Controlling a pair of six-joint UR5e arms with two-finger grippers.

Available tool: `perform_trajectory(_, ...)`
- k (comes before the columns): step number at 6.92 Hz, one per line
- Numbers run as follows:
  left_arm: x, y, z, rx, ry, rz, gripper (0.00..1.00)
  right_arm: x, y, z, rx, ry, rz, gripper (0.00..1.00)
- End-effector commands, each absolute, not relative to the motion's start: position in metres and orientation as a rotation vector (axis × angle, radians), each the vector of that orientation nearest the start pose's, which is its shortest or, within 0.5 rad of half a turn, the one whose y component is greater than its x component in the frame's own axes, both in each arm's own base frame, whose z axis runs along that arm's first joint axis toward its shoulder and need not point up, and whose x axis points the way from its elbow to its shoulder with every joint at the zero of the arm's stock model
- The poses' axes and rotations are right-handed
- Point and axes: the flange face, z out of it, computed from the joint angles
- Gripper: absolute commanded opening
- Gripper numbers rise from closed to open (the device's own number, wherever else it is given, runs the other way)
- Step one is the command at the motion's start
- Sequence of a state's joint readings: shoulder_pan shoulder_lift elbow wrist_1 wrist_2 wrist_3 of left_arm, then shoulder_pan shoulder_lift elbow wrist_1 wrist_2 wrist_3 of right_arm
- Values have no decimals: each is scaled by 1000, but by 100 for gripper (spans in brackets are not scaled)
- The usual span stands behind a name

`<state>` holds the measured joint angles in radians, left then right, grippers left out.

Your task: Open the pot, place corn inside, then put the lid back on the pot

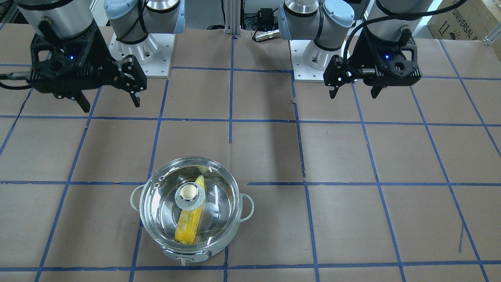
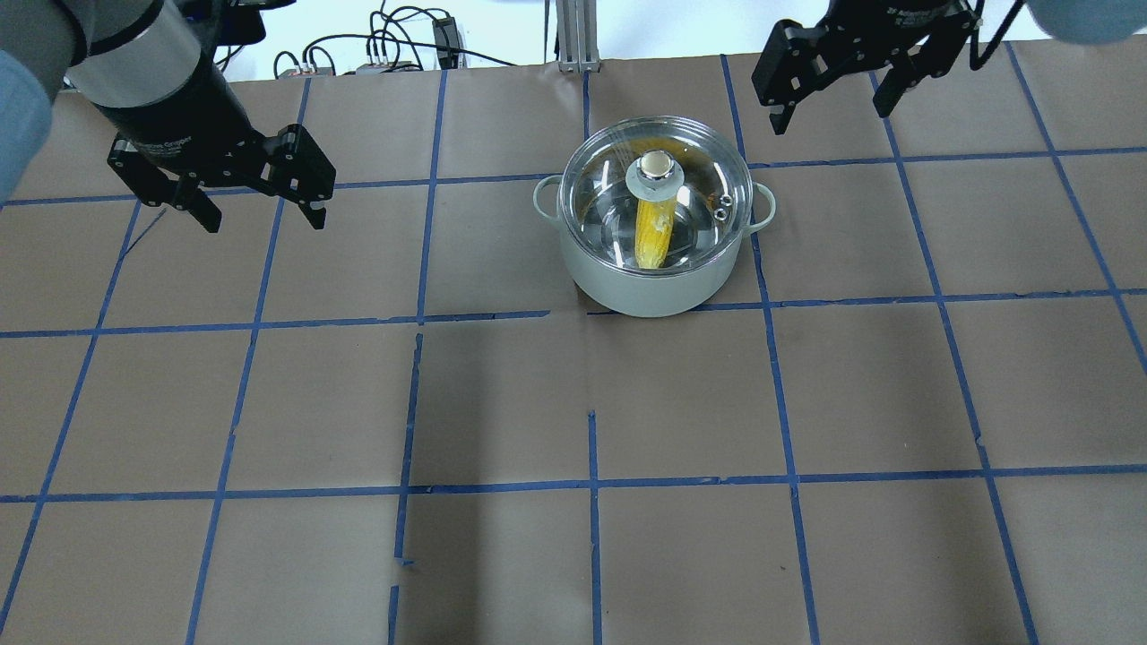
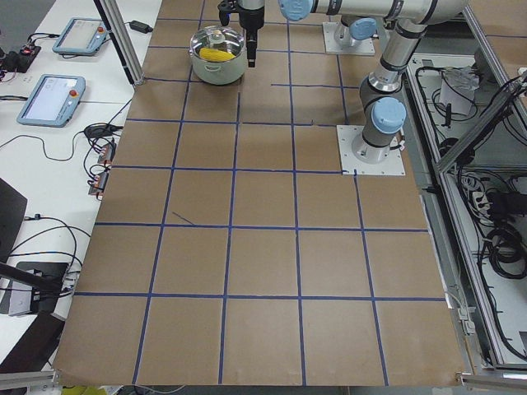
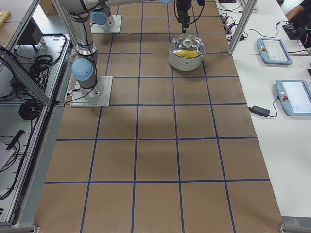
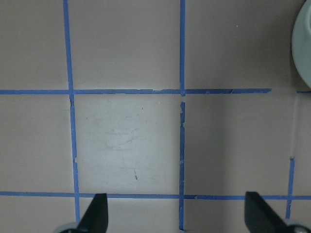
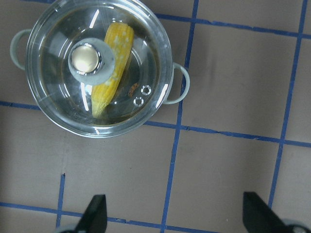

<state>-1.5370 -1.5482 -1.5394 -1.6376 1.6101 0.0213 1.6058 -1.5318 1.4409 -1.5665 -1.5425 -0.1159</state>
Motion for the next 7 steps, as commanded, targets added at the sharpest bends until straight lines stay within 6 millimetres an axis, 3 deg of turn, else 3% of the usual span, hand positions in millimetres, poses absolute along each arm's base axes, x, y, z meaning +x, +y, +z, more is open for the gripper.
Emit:
perform_trajectory(1,-112,-488,506,-28,3110,61,100,155,-459,516,-235,3101,-112,100)
perform_trajectory(5,-112,-487,506,-28,3107,61,100,155,-472,494,-245,3106,-126,100)
perform_trajectory(7,-113,-487,505,-30,3107,66,100,154,-476,494,-245,3109,-138,100)
